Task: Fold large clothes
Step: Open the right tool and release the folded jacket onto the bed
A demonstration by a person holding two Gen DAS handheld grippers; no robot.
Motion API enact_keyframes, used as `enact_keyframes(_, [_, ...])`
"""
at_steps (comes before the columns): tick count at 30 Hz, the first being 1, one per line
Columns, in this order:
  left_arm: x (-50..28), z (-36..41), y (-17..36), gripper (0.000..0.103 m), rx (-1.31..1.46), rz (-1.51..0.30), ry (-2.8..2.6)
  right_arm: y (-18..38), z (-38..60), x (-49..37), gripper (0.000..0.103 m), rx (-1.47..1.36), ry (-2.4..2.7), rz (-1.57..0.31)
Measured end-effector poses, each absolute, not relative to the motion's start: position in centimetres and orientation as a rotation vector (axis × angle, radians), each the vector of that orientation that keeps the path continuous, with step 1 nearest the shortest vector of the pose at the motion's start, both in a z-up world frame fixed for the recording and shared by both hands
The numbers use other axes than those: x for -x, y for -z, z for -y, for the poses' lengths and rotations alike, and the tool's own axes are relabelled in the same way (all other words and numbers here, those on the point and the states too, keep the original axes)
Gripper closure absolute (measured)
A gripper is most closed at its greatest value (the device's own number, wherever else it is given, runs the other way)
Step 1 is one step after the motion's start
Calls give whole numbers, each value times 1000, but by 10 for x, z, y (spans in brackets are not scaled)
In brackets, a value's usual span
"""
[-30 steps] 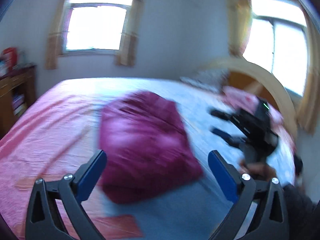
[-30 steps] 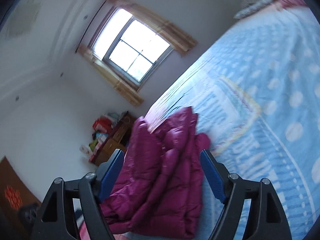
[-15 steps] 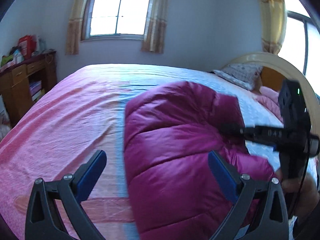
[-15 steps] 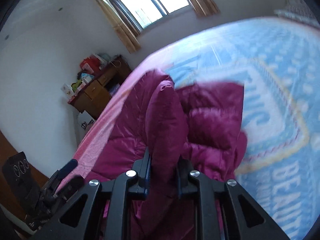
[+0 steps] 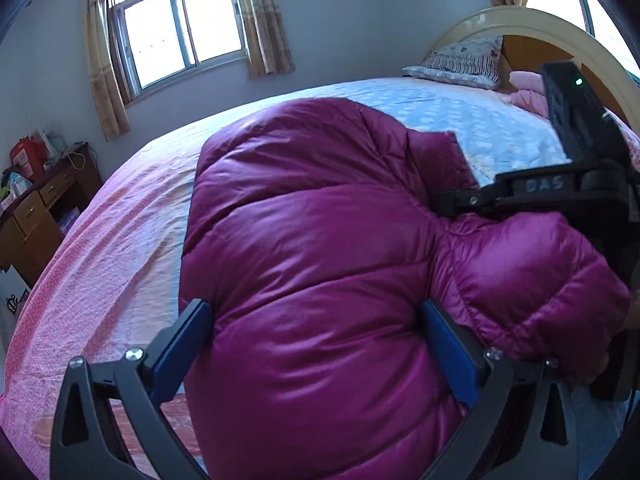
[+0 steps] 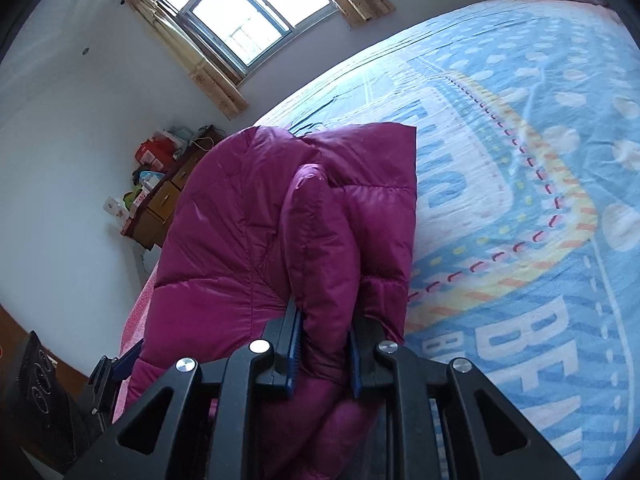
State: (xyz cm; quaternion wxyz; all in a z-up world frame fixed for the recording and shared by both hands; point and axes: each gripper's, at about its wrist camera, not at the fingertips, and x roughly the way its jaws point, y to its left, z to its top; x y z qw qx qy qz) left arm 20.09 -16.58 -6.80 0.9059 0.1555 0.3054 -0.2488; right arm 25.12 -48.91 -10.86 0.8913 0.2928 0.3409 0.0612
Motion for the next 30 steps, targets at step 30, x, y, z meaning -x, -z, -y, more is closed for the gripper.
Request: enact_keyframes(30, [-229, 104, -4, 0, -201, -609, 655, 36, 458, -161, 88, -581, -242, -661])
